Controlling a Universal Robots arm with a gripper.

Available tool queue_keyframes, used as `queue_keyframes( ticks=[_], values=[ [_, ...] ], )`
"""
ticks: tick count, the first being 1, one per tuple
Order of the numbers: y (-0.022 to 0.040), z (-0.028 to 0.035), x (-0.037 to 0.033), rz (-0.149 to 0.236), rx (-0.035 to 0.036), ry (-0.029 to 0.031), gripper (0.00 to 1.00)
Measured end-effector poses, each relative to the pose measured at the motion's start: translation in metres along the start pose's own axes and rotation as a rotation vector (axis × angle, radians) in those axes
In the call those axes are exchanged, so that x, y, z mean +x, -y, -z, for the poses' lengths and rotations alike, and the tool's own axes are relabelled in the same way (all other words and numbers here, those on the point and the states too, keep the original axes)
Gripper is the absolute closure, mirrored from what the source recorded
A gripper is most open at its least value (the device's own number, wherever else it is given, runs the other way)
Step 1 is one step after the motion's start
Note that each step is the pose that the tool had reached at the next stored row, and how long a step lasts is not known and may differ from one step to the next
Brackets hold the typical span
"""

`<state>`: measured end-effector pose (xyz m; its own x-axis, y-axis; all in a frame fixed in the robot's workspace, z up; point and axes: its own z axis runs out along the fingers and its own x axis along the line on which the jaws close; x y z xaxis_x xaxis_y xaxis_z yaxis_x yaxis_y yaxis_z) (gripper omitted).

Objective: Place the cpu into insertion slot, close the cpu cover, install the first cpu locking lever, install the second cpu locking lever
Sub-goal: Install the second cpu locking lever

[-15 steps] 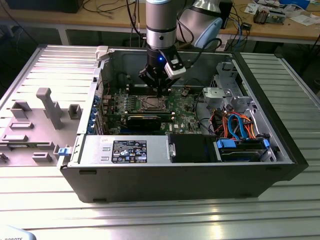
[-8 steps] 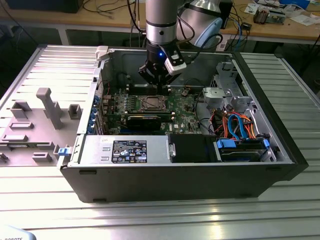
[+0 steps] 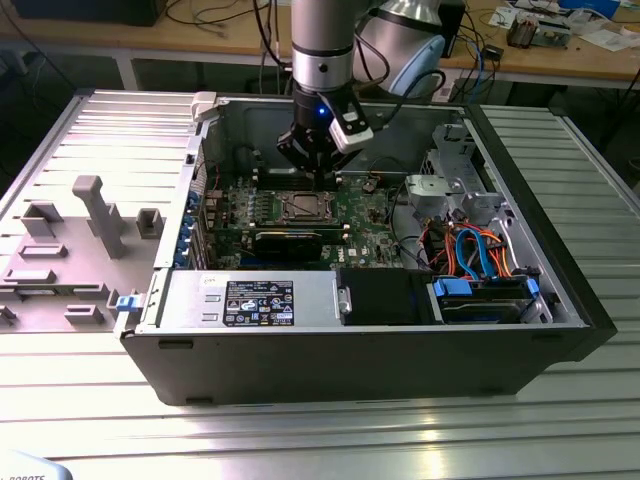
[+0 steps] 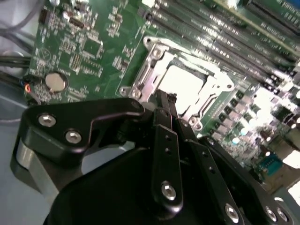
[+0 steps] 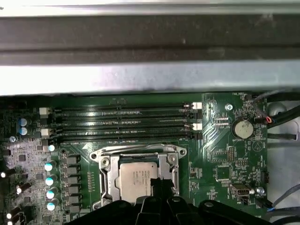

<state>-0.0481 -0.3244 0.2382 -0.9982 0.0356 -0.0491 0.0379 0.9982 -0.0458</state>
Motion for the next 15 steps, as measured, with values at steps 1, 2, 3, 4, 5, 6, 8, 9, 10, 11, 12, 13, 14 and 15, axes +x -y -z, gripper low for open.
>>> queue_keyframes(
  ticks=[1,2,3,4,5,6,8,9,10,11,12,13,14,15],
  values=[
    [0.0048,-0.0005,0.0000,0.000,0.0000,0.0000,0.89],
    [0.0085,-0.0009,0.0001,0.000,0.0001,-0.0001,0.89],
    [0.0136,-0.0014,0.0002,0.000,0.0000,0.0000,0.89],
    [0.0175,-0.0018,0.0002,0.000,-0.0001,0.0000,0.89],
    [0.0210,-0.0020,0.0003,0.000,0.0000,-0.0001,0.89],
    [0.0259,-0.0023,0.0004,0.000,-0.0017,0.0000,0.89],
    [0.0272,-0.0023,0.0009,0.000,-0.0094,-0.0009,0.89],
    [0.0272,-0.0022,0.0012,-0.001,-0.0133,-0.0016,0.89],
    [0.0272,-0.0021,0.0013,-0.001,-0.0162,-0.0022,0.89],
    [0.0273,-0.0020,0.0015,-0.001,-0.0198,-0.0023,0.89],
    [0.0275,-0.0018,0.0017,-0.001,-0.0218,-0.0024,0.89],
    [0.0279,-0.0016,0.0019,-0.001,-0.0242,-0.0023,0.89],
    [0.0281,-0.0015,0.0020,-0.001,-0.0248,-0.0025,0.89],
    [0.0283,-0.0013,0.0027,-0.001,-0.0249,-0.0024,0.89]
  ],
)
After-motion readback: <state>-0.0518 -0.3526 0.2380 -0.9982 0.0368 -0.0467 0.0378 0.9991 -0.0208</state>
